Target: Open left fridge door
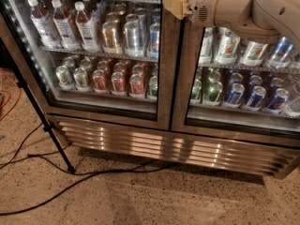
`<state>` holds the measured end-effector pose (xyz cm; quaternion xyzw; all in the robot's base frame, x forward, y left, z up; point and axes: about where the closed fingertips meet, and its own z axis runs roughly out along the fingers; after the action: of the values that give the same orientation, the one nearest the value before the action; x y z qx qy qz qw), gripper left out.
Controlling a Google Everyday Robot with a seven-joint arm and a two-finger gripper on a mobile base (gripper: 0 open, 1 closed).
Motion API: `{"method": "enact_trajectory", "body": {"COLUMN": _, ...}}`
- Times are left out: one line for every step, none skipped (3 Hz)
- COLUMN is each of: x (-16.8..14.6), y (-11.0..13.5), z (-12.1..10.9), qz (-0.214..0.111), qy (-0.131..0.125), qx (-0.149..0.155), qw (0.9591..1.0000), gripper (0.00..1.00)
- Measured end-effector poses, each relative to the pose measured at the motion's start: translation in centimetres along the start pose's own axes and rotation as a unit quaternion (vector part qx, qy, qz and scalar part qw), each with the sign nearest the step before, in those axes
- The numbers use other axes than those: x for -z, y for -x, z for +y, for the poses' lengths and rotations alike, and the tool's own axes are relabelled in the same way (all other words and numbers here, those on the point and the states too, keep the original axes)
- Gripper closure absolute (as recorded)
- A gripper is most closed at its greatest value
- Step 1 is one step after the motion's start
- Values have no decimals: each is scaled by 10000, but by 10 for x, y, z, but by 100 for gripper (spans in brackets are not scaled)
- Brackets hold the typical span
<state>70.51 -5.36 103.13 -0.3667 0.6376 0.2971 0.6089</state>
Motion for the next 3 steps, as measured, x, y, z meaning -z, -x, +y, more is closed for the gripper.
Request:
{"method": "enact_trajectory", "body": {"x": 0, "y": 2, "z": 2, "qz": -14, "qy": 45, "qx": -5, "qw": 10000, "gripper": 100}}
{"method": "enact_trajectory", "body": {"x": 0, "y": 3, "z": 2, "qz": -21, "qy": 76, "qx": -44, "qw": 10000, "gripper": 100}}
{"method": "enact_trajectory", "body": {"x": 0, "y": 4, "z": 3, "qz": -26, "qy": 107, "qx": -87, "qw": 9999, "gripper": 100}}
